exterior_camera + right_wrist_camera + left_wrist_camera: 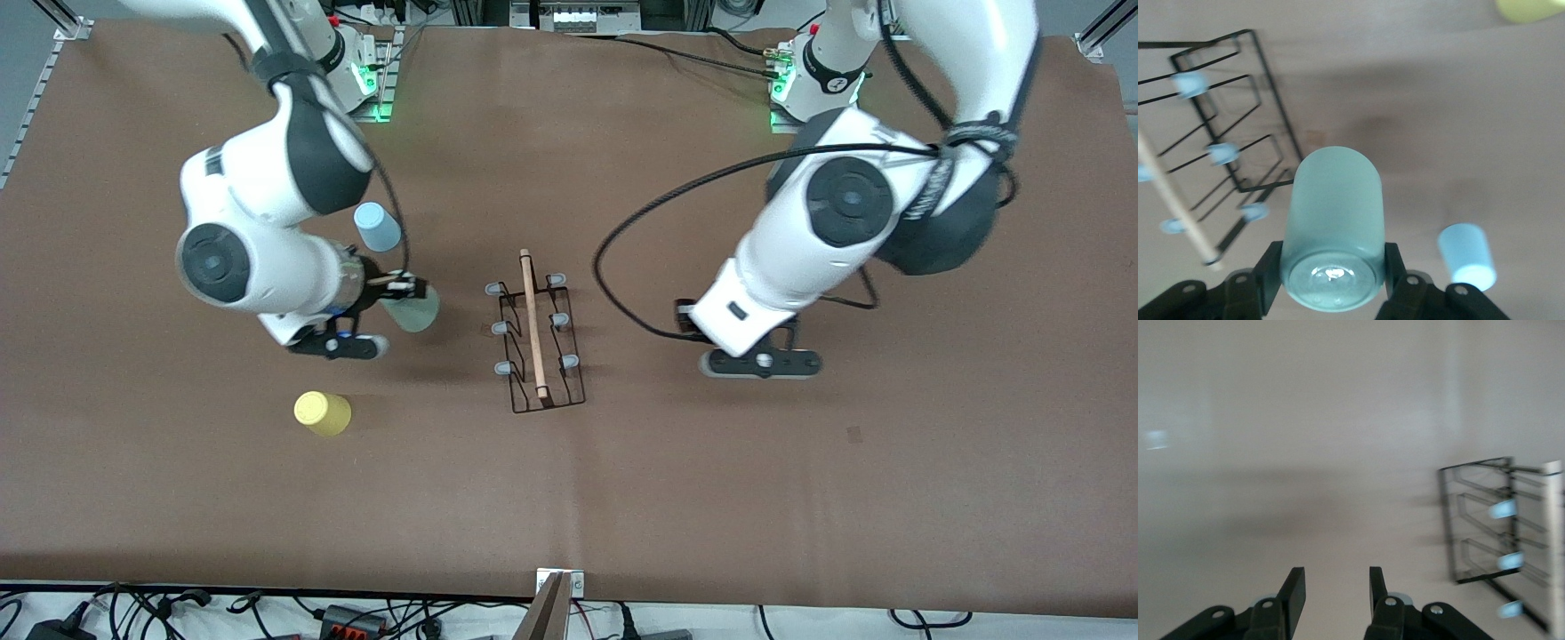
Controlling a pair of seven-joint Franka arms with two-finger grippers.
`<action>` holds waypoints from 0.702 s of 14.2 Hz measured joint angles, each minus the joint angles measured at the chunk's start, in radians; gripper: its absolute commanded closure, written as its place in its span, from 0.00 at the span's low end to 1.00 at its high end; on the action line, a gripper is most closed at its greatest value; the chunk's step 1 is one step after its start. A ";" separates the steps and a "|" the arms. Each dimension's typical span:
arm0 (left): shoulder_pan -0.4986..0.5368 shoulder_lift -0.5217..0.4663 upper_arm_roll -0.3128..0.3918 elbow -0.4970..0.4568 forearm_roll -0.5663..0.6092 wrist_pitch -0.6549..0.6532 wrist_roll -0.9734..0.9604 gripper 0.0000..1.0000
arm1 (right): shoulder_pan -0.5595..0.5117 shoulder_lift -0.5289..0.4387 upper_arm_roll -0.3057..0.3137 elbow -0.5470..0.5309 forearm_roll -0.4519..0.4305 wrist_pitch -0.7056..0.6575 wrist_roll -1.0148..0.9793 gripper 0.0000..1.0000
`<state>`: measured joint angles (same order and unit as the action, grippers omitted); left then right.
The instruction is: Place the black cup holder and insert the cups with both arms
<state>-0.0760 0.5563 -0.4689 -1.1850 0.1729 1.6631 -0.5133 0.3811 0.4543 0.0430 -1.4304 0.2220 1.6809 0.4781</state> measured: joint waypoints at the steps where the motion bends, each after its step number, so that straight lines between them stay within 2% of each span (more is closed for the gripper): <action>1: 0.006 -0.021 0.035 0.000 -0.001 -0.059 0.043 0.47 | 0.038 0.000 0.001 0.013 0.000 0.001 0.049 0.70; 3: 0.004 -0.067 0.120 0.000 -0.002 -0.155 0.138 0.41 | 0.093 0.005 0.001 0.017 0.000 0.003 0.112 0.70; 6: 0.004 -0.123 0.248 0.000 -0.037 -0.223 0.287 0.27 | 0.112 0.042 0.001 0.017 0.000 0.022 0.122 0.70; 8: 0.000 -0.146 0.336 -0.004 -0.109 -0.234 0.326 0.03 | 0.116 0.061 0.001 0.017 0.000 0.044 0.128 0.70; 10: -0.001 -0.167 0.394 -0.021 -0.146 -0.240 0.342 0.00 | 0.118 0.071 0.001 0.017 0.000 0.067 0.135 0.70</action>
<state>-0.0770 0.3895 -0.0747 -1.2062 0.0268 1.4228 -0.1708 0.4992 0.5250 0.0440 -1.4132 0.2217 1.7481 0.6135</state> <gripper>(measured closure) 0.220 0.352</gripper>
